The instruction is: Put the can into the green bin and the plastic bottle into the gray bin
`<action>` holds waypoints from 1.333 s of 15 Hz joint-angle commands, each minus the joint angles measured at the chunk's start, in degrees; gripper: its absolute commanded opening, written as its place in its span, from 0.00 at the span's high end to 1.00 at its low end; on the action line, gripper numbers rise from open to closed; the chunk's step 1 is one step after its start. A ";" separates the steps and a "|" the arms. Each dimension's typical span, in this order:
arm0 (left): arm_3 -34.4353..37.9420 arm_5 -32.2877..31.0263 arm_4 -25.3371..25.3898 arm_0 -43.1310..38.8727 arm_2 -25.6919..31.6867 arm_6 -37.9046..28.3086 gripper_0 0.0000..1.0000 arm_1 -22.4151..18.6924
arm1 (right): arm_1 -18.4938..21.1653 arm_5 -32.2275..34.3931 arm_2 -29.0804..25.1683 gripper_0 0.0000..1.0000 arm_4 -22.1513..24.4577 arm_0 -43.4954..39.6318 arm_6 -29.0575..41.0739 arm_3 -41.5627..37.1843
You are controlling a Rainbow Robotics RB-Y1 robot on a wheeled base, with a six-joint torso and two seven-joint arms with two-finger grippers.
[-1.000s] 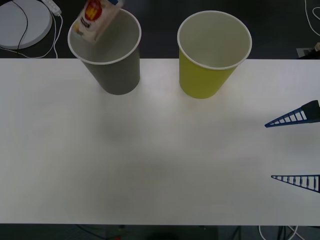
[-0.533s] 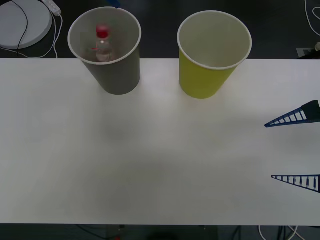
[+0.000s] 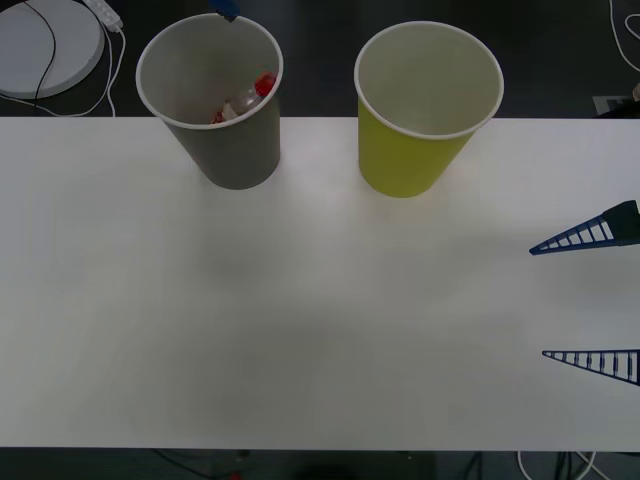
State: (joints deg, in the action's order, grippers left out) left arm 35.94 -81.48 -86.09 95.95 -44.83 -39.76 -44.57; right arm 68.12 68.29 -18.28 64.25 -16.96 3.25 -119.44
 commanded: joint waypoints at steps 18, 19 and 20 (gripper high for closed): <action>41.05 8.54 28.52 -36.10 6.51 12.08 0.00 -35.32 | 0.00 0.00 0.00 0.00 0.00 0.00 0.00 0.00; 42.11 8.54 28.61 -41.46 11.43 13.57 0.00 -35.32 | 0.00 0.00 0.00 0.00 0.00 0.00 0.00 0.00; 43.95 8.62 28.17 -45.77 15.21 13.66 0.00 -35.15 | 0.00 0.00 0.00 0.00 0.00 0.00 0.00 0.00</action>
State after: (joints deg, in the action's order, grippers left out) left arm 78.66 -72.92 -57.64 53.27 -32.37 -26.36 -79.84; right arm 68.12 68.29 -18.28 64.25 -16.96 3.25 -119.44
